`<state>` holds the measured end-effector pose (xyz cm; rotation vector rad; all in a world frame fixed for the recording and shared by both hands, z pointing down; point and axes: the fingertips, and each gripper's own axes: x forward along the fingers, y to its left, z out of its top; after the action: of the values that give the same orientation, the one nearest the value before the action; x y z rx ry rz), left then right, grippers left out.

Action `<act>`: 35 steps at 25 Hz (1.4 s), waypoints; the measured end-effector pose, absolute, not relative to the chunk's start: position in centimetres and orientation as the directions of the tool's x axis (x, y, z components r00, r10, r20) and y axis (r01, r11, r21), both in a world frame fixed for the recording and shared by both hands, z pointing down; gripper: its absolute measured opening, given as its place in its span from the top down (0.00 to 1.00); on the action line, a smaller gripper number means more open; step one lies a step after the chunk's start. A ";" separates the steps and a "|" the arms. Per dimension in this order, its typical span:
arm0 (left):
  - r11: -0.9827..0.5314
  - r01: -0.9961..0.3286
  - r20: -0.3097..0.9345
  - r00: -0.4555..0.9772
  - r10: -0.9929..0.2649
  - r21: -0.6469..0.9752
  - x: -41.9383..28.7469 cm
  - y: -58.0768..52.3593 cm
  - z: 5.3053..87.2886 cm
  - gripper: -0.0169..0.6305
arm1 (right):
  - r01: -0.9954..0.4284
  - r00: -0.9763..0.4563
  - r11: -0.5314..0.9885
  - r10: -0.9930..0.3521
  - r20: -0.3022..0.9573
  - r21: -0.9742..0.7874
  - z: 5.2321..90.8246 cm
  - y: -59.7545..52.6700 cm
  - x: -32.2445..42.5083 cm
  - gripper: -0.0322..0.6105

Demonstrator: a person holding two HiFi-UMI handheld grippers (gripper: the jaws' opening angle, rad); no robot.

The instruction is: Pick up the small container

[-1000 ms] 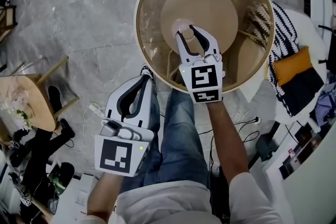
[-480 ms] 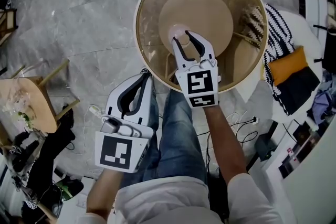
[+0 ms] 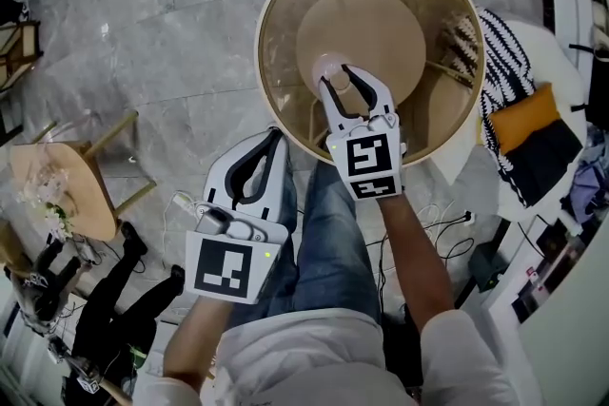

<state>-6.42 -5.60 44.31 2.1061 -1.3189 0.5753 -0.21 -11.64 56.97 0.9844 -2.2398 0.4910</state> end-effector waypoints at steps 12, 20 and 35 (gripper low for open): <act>-0.344 -0.905 0.620 0.422 -0.661 0.250 -6.9 -6.0 41.5 0.95 | -0.760 -0.514 0.646 -0.524 0.679 -0.077 53.4 -11.4 0.0 0.72; -0.360 -0.901 0.611 0.429 -0.665 0.241 -7.4 -5.3 39.8 0.95 | -0.761 -0.518 0.644 -0.532 0.670 -0.077 50.5 -11.3 -0.2 0.72; -0.371 -0.896 0.577 0.443 -0.687 0.246 -6.7 -4.4 35.6 0.95 | -0.747 -0.534 0.659 -0.521 0.666 -0.083 45.4 -9.8 0.1 0.72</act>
<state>-6.73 -4.41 35.60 2.1691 -1.3236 0.5204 0.15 -9.82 45.36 0.9783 -2.2627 0.4822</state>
